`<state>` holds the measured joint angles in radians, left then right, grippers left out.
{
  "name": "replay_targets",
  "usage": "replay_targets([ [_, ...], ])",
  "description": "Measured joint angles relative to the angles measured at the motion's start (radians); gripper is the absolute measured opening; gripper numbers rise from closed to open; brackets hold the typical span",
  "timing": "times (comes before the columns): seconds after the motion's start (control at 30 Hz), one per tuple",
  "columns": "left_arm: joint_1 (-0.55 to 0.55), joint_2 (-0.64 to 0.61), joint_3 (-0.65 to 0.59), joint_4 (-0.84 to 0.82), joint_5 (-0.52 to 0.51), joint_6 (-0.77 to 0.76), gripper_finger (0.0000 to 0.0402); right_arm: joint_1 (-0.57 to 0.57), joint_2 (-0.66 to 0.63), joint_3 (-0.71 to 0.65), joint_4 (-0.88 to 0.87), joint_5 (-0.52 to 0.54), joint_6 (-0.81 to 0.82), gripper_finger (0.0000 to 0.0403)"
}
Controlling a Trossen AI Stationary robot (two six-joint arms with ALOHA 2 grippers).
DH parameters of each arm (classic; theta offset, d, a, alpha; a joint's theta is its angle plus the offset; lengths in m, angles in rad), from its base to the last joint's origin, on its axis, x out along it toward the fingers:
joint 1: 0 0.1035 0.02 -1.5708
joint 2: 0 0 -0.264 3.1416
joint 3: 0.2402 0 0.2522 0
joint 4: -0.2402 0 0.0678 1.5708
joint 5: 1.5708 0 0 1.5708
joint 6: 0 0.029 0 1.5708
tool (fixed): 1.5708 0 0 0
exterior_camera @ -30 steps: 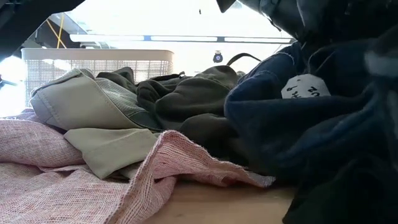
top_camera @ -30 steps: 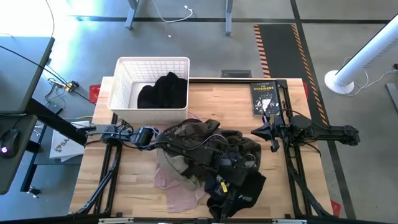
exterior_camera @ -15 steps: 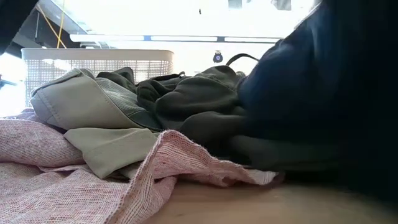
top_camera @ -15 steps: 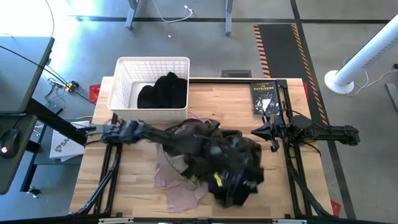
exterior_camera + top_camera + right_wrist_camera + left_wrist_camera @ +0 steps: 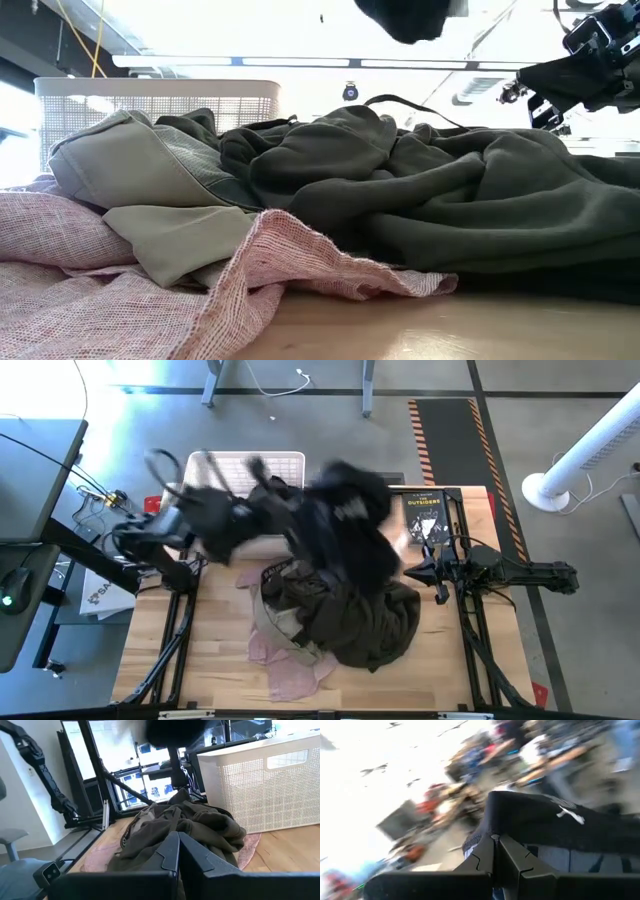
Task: Sort clothes
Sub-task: Put the black boxer into the white laundry bin
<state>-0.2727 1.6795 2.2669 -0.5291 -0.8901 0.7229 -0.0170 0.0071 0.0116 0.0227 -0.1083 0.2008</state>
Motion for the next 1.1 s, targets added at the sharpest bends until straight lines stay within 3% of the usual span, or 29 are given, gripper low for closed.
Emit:
replay_targets([
  [0.2, 0.102, -0.105, 0.000, -0.044, -0.140, 0.071, 0.0001, 0.000, 0.000, 0.000, 0.000, 0.000, 0.000, 0.0000],
  [0.53, 0.269, -0.122, -0.014, -0.269, -0.084, -0.062, 0.0000, 0.000, 0.000, 0.000, 0.000, 0.000, 0.000, 0.0000],
  [0.67, 0.361, -0.126, -0.068, -0.506, -0.094, -0.260, 0.0000, 0.000, 0.000, 0.000, 0.000, 0.000, 0.000, 0.0000],
  [0.87, 0.477, -0.130, -0.211, -0.928, -0.198, -0.652, 0.0000, 0.000, 0.000, 0.000, 0.000, 0.000, 0.000, 0.0000],
  [0.97, 0.511, -0.130, -0.308, -1.030, -0.245, -0.768, 0.0000, 0.000, 0.000, 0.000, 0.000, 0.000, 0.000, 0.0000],
  [1.1, 0.562, -0.150, -0.466, -1.023, -0.193, -0.827, 0.0000, 0.000, 0.000, 0.000, 0.000, 0.000, 0.000, 0.0000],
])
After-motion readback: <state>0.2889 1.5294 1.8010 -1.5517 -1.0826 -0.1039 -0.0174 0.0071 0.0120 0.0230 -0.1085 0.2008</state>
